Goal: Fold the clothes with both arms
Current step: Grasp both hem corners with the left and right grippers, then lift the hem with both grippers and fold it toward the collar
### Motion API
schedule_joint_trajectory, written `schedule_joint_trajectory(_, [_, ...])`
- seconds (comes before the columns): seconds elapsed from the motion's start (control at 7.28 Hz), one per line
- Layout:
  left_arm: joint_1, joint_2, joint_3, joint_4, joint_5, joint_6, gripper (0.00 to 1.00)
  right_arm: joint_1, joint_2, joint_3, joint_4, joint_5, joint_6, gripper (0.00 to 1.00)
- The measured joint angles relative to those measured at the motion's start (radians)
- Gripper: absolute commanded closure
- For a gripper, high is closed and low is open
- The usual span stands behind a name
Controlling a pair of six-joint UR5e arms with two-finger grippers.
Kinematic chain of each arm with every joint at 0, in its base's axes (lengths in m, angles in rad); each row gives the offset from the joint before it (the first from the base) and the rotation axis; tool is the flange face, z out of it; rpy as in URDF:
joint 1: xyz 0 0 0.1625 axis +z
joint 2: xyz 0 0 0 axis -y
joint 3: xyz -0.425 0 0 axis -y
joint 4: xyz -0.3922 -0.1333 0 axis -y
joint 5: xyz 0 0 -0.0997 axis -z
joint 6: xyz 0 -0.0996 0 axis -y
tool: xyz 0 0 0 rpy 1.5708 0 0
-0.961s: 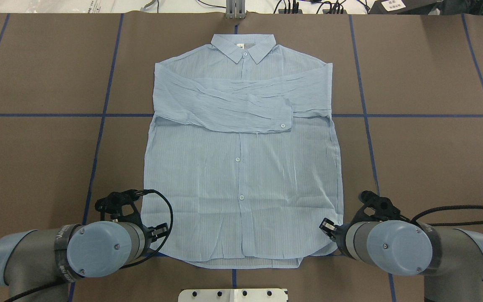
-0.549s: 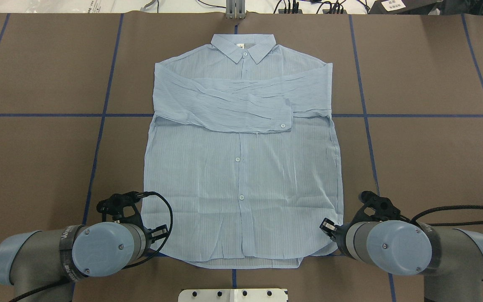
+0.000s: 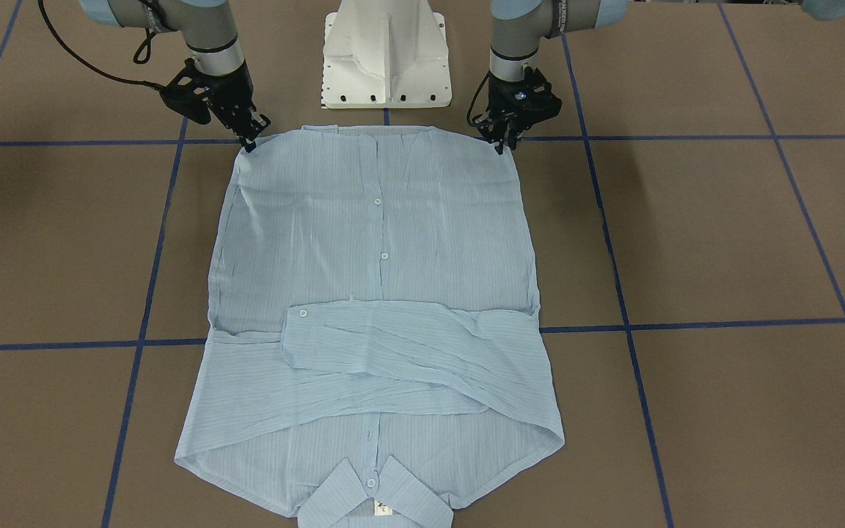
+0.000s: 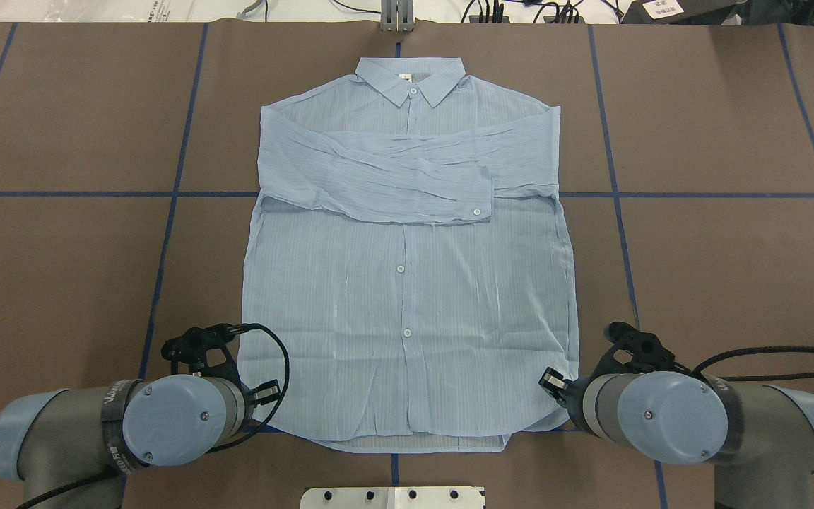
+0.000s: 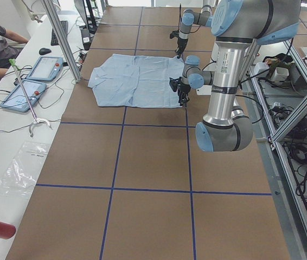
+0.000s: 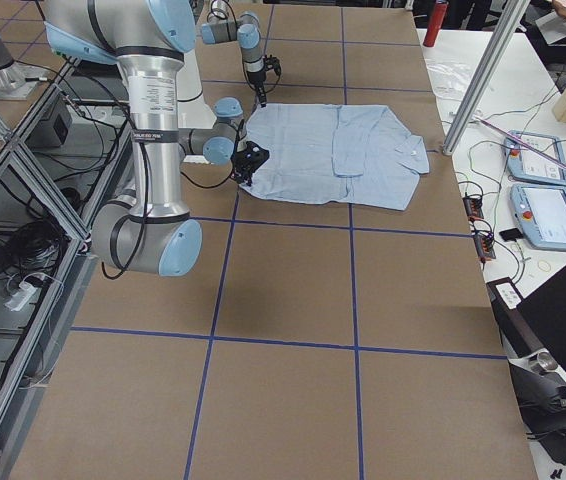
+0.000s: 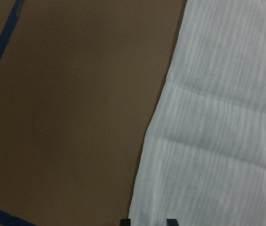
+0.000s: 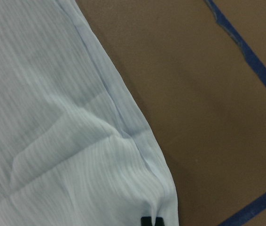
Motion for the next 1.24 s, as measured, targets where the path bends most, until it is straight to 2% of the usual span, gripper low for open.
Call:
schedule_joint_trajectory(0.82, [0.004,0.000,0.010,-0.002,-0.004,0.004,0.67,-0.002,-0.001,0.000,0.000,-0.001,0.000,1.00])
schedule_joint_trajectory(0.96, [0.005,-0.002,0.014,-0.002,-0.004,0.004,0.76,-0.002,-0.001,-0.001,0.000,-0.001,0.000,1.00])
schedule_joint_trajectory(1.1, [0.006,-0.002,0.016,-0.003,-0.005,0.004,1.00,-0.003,-0.001,-0.001,0.000,-0.001,0.000,1.00])
schedule_joint_trajectory(1.24, [0.006,-0.002,0.016,-0.004,-0.005,0.003,1.00,-0.003,-0.001,-0.001,0.000,-0.001,0.000,1.00])
